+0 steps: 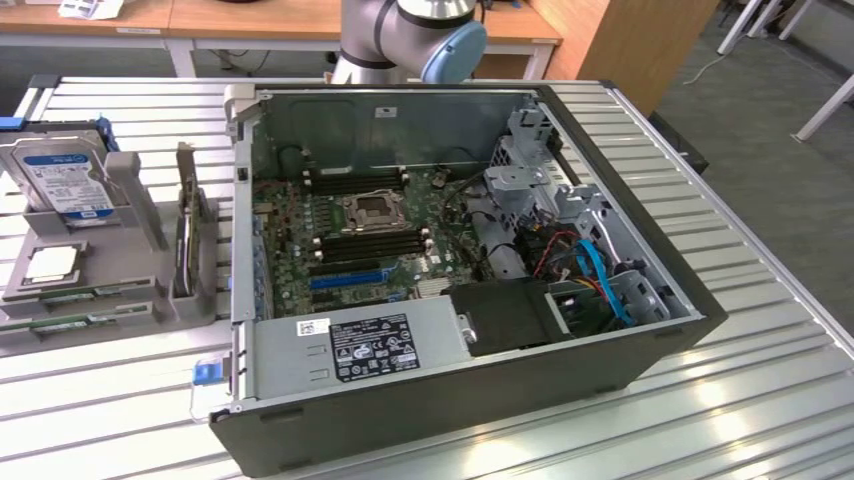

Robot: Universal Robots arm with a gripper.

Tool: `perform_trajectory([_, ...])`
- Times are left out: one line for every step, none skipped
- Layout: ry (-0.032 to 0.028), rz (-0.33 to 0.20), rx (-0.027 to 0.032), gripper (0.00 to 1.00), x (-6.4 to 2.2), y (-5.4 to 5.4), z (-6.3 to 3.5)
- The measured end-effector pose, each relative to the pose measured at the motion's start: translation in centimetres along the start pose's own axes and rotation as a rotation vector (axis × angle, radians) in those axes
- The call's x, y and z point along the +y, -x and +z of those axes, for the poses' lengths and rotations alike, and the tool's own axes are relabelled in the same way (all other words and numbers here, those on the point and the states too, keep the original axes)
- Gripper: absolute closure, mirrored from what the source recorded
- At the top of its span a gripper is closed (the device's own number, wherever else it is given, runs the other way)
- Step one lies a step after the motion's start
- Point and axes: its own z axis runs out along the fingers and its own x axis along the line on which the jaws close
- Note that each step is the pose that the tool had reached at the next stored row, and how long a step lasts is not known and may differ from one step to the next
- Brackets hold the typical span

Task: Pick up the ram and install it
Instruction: 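Pick up the ram and move it above insertion slot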

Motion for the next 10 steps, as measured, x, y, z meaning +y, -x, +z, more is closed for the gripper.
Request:
perform_trajectory([0.0003,-0.011,0.0005,0.9,0.0,0.0,0.0])
perform_trajectory([0.0005,-0.021,0.0009,0.9,0.0,0.0,0.0])
perform_trajectory([0.0008,-0.031,0.0014,0.9,0.0,0.0,0.0])
perform_trajectory([0.001,-0.04,0.0017,0.9,0.0,0.0,0.0])
perform_trajectory([0.0011,-0.048,0.0021,0.9,0.0,0.0,0.0])
perform_trajectory([0.0013,-0.056,0.0024,0.9,0.0,0.0,0.0])
perform_trajectory([0.0015,-0.063,0.0028,0.9,0.0,0.0,0.0])
perform_trajectory([0.0017,-0.071,0.0031,0.9,0.0,0.0,0.0])
perform_trajectory([0.0018,-0.076,0.0033,0.9,0.0,0.0,0.0])
perform_trajectory([0.0019,-0.08,0.0035,0.9,0.0,0.0,0.0])
